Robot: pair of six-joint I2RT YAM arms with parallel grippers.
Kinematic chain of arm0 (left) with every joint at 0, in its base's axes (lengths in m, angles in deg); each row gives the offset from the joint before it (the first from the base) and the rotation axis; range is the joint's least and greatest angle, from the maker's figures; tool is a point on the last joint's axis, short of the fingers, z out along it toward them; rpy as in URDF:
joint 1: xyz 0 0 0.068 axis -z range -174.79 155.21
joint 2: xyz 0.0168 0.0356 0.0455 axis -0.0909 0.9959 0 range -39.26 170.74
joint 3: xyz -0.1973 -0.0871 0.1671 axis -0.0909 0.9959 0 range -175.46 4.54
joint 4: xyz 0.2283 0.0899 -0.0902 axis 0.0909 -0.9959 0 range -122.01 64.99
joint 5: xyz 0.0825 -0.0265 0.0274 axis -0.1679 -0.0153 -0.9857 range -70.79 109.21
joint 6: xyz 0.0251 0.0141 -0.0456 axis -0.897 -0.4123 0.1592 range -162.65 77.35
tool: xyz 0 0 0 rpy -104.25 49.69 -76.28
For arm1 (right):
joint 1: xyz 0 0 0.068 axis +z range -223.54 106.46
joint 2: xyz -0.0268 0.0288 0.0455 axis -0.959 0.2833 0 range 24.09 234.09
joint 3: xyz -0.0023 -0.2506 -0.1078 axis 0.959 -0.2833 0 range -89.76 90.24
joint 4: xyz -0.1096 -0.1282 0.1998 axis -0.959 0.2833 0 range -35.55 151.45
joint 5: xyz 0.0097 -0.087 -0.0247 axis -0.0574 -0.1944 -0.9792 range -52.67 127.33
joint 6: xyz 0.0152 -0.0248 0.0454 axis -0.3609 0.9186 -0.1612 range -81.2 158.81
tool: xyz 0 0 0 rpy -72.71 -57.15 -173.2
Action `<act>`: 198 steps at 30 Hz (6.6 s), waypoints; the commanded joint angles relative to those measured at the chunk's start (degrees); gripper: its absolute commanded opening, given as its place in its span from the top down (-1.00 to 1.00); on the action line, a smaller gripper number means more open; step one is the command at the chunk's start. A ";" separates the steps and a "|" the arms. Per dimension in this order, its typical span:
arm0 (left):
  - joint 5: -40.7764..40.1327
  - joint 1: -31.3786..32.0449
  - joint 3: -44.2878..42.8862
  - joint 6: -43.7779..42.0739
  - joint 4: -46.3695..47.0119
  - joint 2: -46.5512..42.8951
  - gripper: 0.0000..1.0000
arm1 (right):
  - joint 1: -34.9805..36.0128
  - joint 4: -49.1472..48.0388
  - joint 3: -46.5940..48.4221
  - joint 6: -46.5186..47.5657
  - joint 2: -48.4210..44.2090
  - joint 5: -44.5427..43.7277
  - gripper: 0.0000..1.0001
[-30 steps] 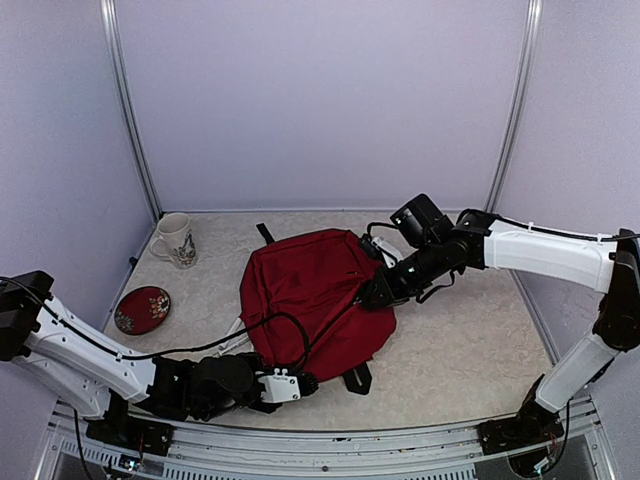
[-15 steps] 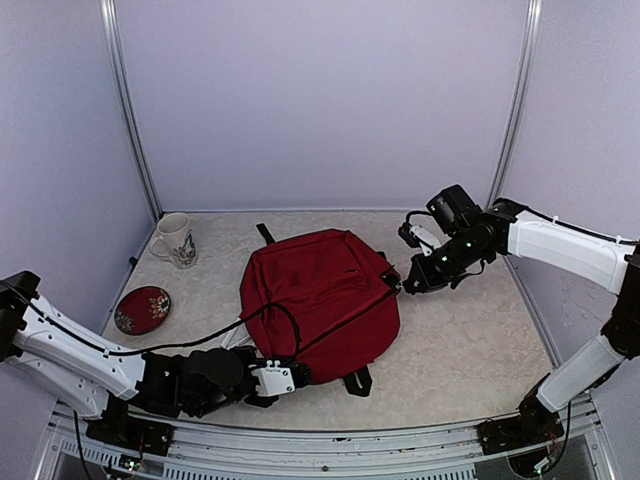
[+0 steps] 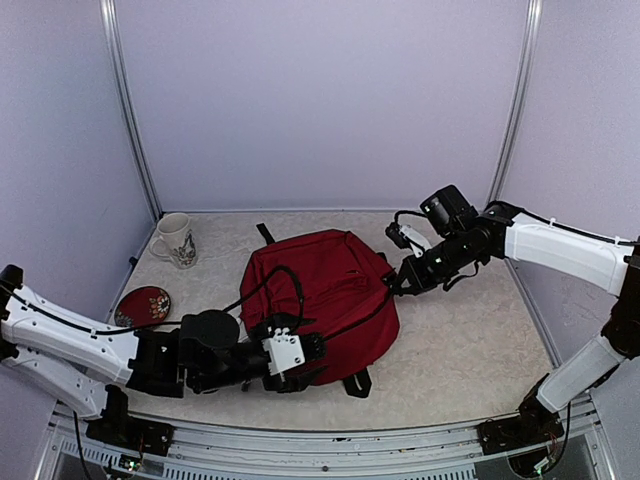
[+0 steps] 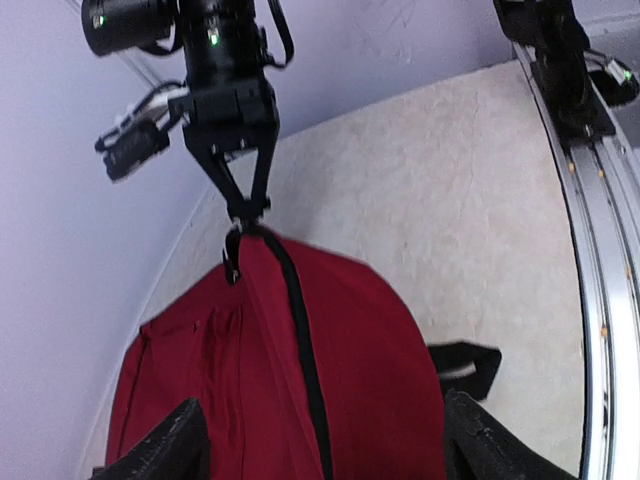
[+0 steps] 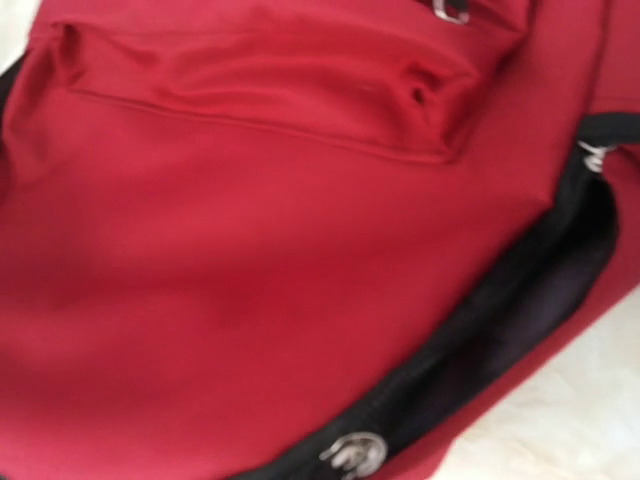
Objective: Pack the student bag
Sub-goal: Zip the student bag into the largest pocket of the bag, then hold the largest pocket of the student bag, then zip the student bag into the largest pocket of the bag, then rotate the student bag at the center of the board.
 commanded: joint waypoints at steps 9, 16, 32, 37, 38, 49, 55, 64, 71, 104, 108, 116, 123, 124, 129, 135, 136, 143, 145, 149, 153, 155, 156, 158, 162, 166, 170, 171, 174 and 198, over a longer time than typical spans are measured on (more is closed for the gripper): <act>2.37 -8.44 -32.44 8.58 -5.62 32.20 -0.70 | 0.59 -0.81 -1.24 -0.61 -2.27 -0.68 1.00; 1.98 -9.16 -34.94 10.00 -7.24 36.79 0.34 | 0.50 -0.26 -1.35 -0.68 -3.36 -2.23 1.00; 8.48 -0.77 -14.07 3.07 -5.21 18.20 1.00 | -4.31 2.85 5.01 3.86 5.56 -26.92 1.00; 13.32 2.24 -8.56 1.81 -8.08 12.21 1.00 | -7.10 3.59 8.62 7.34 10.03 -33.79 1.00; 13.49 2.60 -7.66 1.88 -8.28 11.27 1.00 | -7.85 3.45 8.80 7.90 10.98 -34.61 1.00; 16.41 3.89 -5.80 4.28 -8.57 9.64 1.00 | -11.75 -1.10 8.38 9.03 17.61 -32.33 1.00; 17.85 3.83 -7.53 4.87 -3.74 11.31 1.00 | -11.66 -4.89 1.68 8.83 9.37 -12.10 0.99; 14.50 1.93 -15.59 7.99 -6.63 10.12 -0.87 | -11.75 -5.35 -5.53 3.36 -4.89 0.33 0.01; 25.10 -14.11 -15.66 22.46 -8.89 0.63 -0.98 | -10.19 -19.65 -19.30 -11.68 -10.08 7.79 -0.53; 25.07 -23.84 -27.70 36.23 -19.95 33.38 -0.46 | -22.38 -11.72 13.43 2.93 25.70 1.97 1.00; 33.86 -18.66 -33.84 35.92 -17.23 40.05 -0.42 | -22.34 -10.16 23.60 3.77 30.50 4.55 1.00; 35.85 -12.35 -45.09 28.08 -13.81 40.87 -0.64 | -22.34 -8.62 24.91 4.86 27.51 6.54 0.16; 30.84 -32.36 -45.79 40.67 -16.13 34.68 -0.70 | -22.25 -9.90 12.30 0.06 12.29 3.01 -0.37; 27.18 -35.44 -47.25 42.17 -19.19 35.67 -0.72 | -21.87 -10.44 9.42 -1.58 10.58 3.34 -0.53; 21.12 -45.29 -52.19 42.94 -26.81 42.98 -0.97 | -17.14 -8.08 -2.14 -6.65 4.38 -1.90 -0.86; 21.85 -47.99 -62.06 38.56 -33.98 54.59 -0.97 | -12.11 -9.74 -15.38 -12.40 -0.39 -1.78 -0.85; 21.45 -48.25 -62.78 38.88 -34.76 55.63 -0.93 | -12.08 -11.41 -18.23 -13.87 -1.13 -0.26 -0.76; 27.13 -47.84 -50.67 39.58 -26.39 49.84 0.05 | -16.86 -14.41 -19.51 -11.12 -0.98 0.67 1.00; 30.77 -47.02 -47.88 39.27 -24.10 48.26 0.41 | -21.18 -13.40 -15.61 -7.37 0.69 -1.11 1.00; 33.34 -43.63 -46.74 37.46 -22.28 47.20 1.00 | -26.69 -10.38 -3.34 -1.47 7.00 -8.40 1.00; 34.83 -39.55 -47.21 37.30 -22.59 46.64 1.00 | -28.54 -9.31 8.68 4.06 11.53 -10.49 1.00; 36.22 -36.34 -45.50 37.76 -21.41 45.03 1.00 | -28.77 -9.02 15.33 6.53 13.99 -11.83 1.00; 36.88 -34.48 -44.50 37.80 -20.75 44.06 1.00 | -28.73 -9.07 17.67 7.23 15.13 -11.99 1.00; 38.85 -29.79 -43.21 37.25 -19.72 42.43 1.00 | -28.72 -9.98 21.54 7.54 17.19 -9.27 1.00; 48.76 -21.29 -40.65 35.34 -13.92 39.44 1.00 | -28.04 -15.22 22.37 3.39 18.09 3.66 1.00; 52.37 -13.37 -39.52 30.86 -9.49 37.73 0.91 | -25.03 -26.87 16.22 0.25 16.59 8.28 1.00; 54.53 -10.29 -43.09 28.75 -10.78 40.12 0.13 | -20.81 -31.89 15.83 1.78 18.74 13.95 1.00; 54.82 -10.32 -43.71 29.12 -10.93 40.32 -0.08 | -19.86 -32.01 16.41 2.77 19.32 14.90 1.00; 54.52 -11.21 -44.75 28.97 -12.63 38.93 -0.60 | -19.02 -27.51 19.66 3.17 20.63 13.75 0.53; 45.47 -38.33 -62.93 46.33 -19.65 59.31 -0.98 | -25.32 -16.09 -23.63 -6.79 -3.52 -11.87 -0.44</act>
